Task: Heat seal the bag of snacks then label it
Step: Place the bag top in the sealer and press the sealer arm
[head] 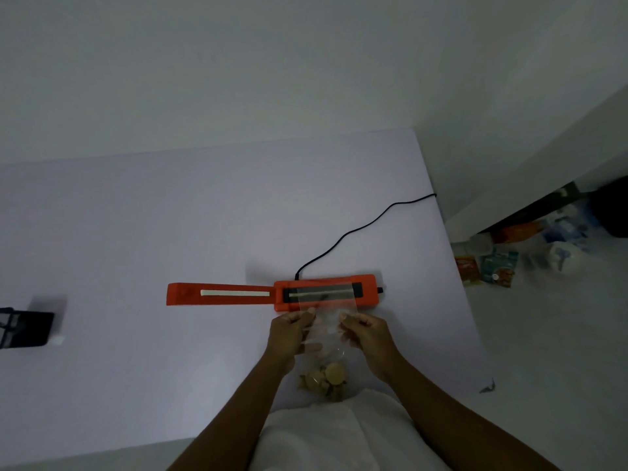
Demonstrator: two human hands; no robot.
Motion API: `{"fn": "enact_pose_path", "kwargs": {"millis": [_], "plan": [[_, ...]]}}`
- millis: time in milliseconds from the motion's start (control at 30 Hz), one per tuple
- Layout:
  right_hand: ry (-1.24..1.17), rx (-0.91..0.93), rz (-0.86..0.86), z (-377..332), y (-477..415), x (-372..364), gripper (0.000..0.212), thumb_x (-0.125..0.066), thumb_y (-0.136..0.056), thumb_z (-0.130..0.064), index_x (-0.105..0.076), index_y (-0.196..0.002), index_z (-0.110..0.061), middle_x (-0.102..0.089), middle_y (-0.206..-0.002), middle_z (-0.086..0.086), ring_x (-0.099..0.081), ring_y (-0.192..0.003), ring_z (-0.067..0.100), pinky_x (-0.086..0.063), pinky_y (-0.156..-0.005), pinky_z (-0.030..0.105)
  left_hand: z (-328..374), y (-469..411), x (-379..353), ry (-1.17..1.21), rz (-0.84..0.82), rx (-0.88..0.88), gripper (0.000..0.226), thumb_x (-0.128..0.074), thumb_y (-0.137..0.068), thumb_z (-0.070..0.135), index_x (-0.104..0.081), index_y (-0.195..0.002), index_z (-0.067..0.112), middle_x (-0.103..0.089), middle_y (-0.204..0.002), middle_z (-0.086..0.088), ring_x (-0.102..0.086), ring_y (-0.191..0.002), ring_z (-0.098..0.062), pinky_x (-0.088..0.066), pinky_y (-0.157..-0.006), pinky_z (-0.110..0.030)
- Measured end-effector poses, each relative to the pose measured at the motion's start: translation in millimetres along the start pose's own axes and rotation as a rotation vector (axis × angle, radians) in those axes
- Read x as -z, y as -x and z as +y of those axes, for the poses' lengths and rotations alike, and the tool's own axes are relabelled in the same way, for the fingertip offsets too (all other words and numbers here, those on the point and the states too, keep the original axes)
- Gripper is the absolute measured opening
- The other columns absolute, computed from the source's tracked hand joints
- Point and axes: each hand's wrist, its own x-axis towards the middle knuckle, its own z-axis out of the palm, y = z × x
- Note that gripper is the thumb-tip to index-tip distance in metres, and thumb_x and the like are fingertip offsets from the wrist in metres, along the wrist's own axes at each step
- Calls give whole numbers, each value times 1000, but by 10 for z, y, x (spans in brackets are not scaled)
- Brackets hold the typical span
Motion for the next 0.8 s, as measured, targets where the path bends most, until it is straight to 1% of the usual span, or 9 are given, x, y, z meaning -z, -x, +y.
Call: {"fn": "enact_pose_path", "kwargs": {"millis": [100, 233, 333, 433, 500, 600, 667, 733, 800], "plan": [[-53, -68, -25, 25, -21, -15, 21, -70, -88, -21, -75, -88, 0, -72, -78, 12, -56, -60, 15, -41, -58, 26, -1, -11, 3, 6, 5, 5, 21, -63, -92, 22, -71, -97, 3, -75, -91, -11, -74, -80, -25, -59, -60, -37], [-37, -76, -42, 52, -51, -17, 26, -70, -88, -24, -75, -79, -1, -63, -76, 19, -49, -58, 14, -38, -56, 24, 0, -35, 29, 11, 9, 12, 21, -64, -92, 22, -72, -98, 4, -75, -92, -12, -73, -82, -26, -60, -62, -39], [-10, -73, -47, 65, -69, -13, 24, -70, -88, -26, -76, -78, -5, -65, -80, 22, -50, -59, 13, -40, -59, 26, -3, -43, 68, -5, -4, 15, 21, -63, -92, 22, -71, -99, 5, -74, -94, -13, -73, -85, -27, -60, -64, -39], [-2, -66, -59, 74, -61, -17, 24, -71, -88, -26, -77, -79, -4, -67, -82, 23, -51, -60, 14, -41, -58, 26, -15, -58, 99, -31, -8, 17, 21, -62, -92, 23, -71, -100, 5, -74, -96, -14, -73, -86, -29, -61, -67, -42], [0, -61, -54, 70, -44, -27, 23, -71, -87, -25, -76, -80, -4, -70, -81, 20, -53, -61, 15, -42, -58, 26, -14, -72, 111, -53, -2, 19, 23, -64, -91, 25, -71, -99, 5, -74, -95, -14, -73, -84, -29, -61, -67, -43], [3, -53, -22, 69, -17, -41, 21, -72, -87, -24, -75, -80, -4, -74, -78, 14, -60, -66, 16, -44, -61, 27, 2, -80, 112, -111, 8, 8, 24, -65, -90, 28, -72, -97, 5, -74, -92, -14, -74, -81, -27, -61, -63, -41], [3, -49, -12, 72, -1, -50, 21, -72, -87, -24, -75, -81, -5, -74, -77, 12, -62, -67, 15, -44, -62, 27, 14, -77, 109, -139, 17, -13, 23, -65, -90, 27, -72, -95, 5, -74, -91, -15, -73, -79, -26, -61, -66, -44], [8, -47, -5, 72, 7, -55, 20, -72, -87, -24, -76, -81, -5, -74, -76, 12, -63, -68, 16, -45, -62, 28, 27, -59, 118, -177, 42, -42, 25, -66, -89, 31, -72, -92, 7, -73, -91, -13, -72, -79, -25, -62, -69, -45], [15, -41, -3, 70, 12, -57, 19, -72, -87, -24, -76, -81, -6, -75, -77, 13, -65, -69, 18, -45, -64, 29, 45, -39, 162, -234, 84, -59, 29, -67, -87, 41, -72, -88, 12, -73, -91, -9, -70, -84, -25, -62, -71, -41]]}}
